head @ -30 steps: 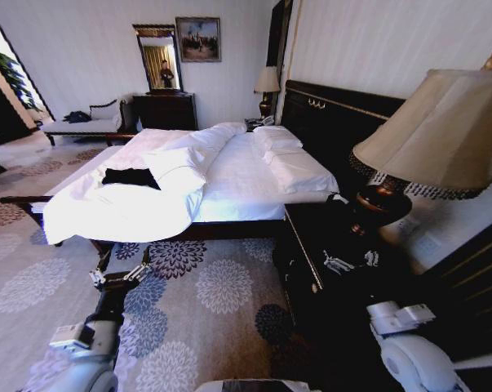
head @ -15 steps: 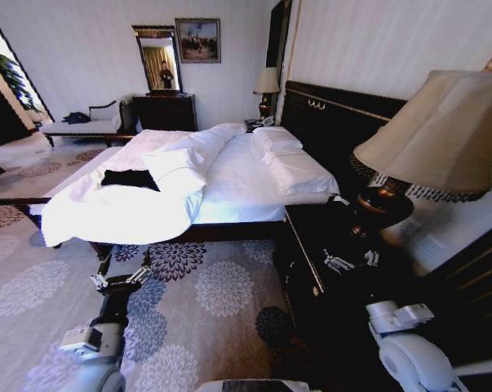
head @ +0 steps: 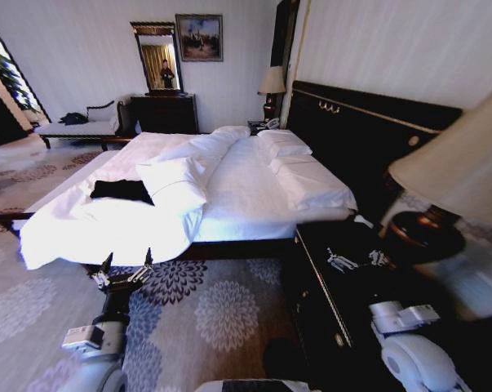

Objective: Fold the clothes on the bed.

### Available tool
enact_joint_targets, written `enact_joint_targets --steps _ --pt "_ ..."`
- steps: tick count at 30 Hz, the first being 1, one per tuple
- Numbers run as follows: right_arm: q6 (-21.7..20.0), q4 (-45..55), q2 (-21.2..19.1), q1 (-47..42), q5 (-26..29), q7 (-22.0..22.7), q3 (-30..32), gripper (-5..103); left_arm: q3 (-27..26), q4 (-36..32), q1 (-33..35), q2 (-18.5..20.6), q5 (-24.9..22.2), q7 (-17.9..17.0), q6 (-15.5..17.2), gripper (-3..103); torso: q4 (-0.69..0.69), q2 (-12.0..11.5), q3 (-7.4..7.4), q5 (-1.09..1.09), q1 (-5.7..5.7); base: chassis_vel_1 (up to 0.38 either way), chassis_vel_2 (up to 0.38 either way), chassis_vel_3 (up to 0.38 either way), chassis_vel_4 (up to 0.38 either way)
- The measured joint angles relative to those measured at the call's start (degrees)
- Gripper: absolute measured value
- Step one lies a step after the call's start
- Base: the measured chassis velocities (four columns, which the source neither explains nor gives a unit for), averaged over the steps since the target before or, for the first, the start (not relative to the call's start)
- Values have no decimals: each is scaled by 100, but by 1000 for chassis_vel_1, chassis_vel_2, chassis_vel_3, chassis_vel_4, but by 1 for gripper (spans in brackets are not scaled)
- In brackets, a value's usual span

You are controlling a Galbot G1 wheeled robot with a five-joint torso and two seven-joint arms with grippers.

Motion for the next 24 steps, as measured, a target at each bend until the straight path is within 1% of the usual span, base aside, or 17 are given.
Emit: enact_joint_targets --steps 3,6,7,10,12,15,19,21,24 --pt "13 -3 40 2 1 7 4 100 -1 3 19 -17 -2 0 -22 100 -1 -2 1 -2 4 -371 367 368 -373" --pt "16 -20 93 12 -7 8 -10 100 -2 9 40 -18 5 0 -44 100 -1 -1 0 2 1 -379 377 367 -376" --pt "17 -23 134 12 -34 8 -31 100 -11 10 38 -18 6 1 -54 100 0 0 -1 -1 0 -381 328 368 -371" --pt "22 -42 252 4 -105 8 -97 100 -23 36 -1 -20 -15 0 -56 100 -1 -1 1 -2 2 -240 272 249 -253" --pt "34 -57 335 10 -126 6 -134 100 -25 54 -11 -23 -28 -4 -52 100 -2 -1 0 2 1 -225 269 223 -261" --pt "56 -57 372 14 -131 -5 -142 100 -35 59 -8 -16 -32 -5 -46 100 -2 1 -1 -2 -2 -311 283 275 -284" --pt "115 -52 401 42 -119 -18 -150 100 -63 67 -7 8 -38 -5 -43 100 0 -1 1 -2 3 -202 246 239 -178" --pt "168 -77 533 93 -115 -54 -199 100 -74 92 -8 22 -35 -6 -37 100 0 -2 2 0 7 -126 122 125 -76" --pt "182 -92 627 105 -149 -76 -239 100 -43 114 -30 4 -16 -7 -25 100 -3 -2 2 -1 6 -57 53 35 -34"
